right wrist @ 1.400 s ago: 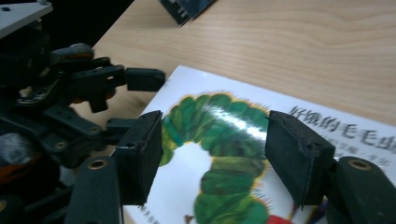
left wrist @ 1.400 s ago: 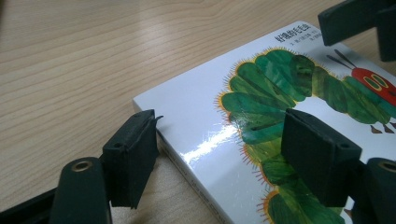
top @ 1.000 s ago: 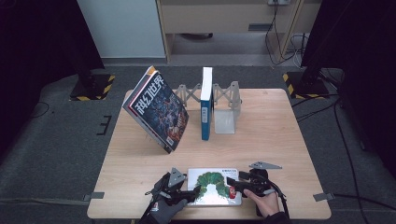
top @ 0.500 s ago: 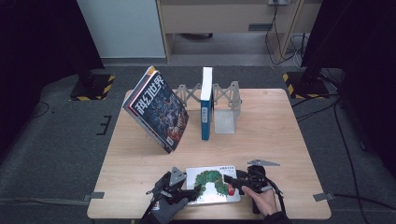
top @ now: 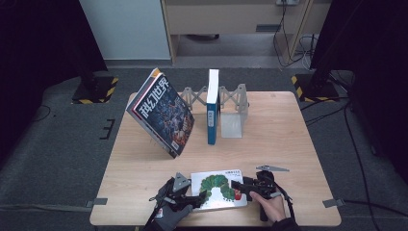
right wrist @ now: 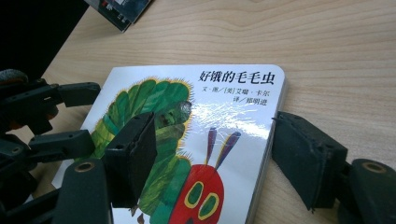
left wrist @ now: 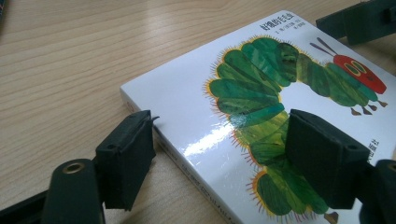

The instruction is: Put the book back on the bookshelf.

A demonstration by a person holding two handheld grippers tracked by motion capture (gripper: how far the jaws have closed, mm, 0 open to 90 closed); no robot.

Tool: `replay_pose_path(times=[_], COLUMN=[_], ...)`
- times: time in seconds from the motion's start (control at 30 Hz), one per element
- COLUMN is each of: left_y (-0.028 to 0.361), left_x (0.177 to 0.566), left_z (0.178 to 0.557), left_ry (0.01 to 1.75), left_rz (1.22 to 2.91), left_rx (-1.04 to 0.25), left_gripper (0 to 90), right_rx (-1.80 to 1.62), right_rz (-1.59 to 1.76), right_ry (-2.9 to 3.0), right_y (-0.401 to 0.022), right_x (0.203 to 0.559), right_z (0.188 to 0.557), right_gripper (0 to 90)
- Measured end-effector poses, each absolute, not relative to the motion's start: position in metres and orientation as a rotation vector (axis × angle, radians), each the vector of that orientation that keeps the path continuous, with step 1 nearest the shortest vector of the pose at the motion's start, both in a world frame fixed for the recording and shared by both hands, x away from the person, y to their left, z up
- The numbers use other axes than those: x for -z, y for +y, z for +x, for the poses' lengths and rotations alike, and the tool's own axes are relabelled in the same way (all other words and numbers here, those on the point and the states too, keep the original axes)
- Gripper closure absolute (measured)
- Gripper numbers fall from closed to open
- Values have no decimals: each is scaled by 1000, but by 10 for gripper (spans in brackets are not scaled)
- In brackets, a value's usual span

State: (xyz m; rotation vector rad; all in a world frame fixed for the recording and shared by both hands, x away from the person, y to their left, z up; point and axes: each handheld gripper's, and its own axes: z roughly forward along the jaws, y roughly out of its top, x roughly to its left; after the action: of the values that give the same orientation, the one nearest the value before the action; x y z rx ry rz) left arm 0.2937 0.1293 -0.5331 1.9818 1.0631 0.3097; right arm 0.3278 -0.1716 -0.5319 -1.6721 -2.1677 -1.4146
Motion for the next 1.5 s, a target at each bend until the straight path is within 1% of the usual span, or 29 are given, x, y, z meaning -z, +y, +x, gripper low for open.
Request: replay_pose_path(times=[0.3, 0.87, 1.1, 1.5], left_y=[130, 134, 134, 134], left_x=[533, 533, 533, 533], left_z=[296, 307, 307, 307], left_ry=[1046, 1047, 1034, 1038], left_rz=[1965, 1901, 1910, 1900], left_rx=[-299, -261, -264, -261], left_gripper=[191, 177, 166, 167], right_rx=[1492, 1671, 1647, 1626], right_rz=[-1671, -1625, -1638, -1664], right_ry=[-2082, -1880, -1875, -1818], right_y=[-177, -187, -185, -186], right_x=[522, 508, 513, 521], right_z=[327, 331, 330, 331], right_gripper=[322, 327, 295, 285])
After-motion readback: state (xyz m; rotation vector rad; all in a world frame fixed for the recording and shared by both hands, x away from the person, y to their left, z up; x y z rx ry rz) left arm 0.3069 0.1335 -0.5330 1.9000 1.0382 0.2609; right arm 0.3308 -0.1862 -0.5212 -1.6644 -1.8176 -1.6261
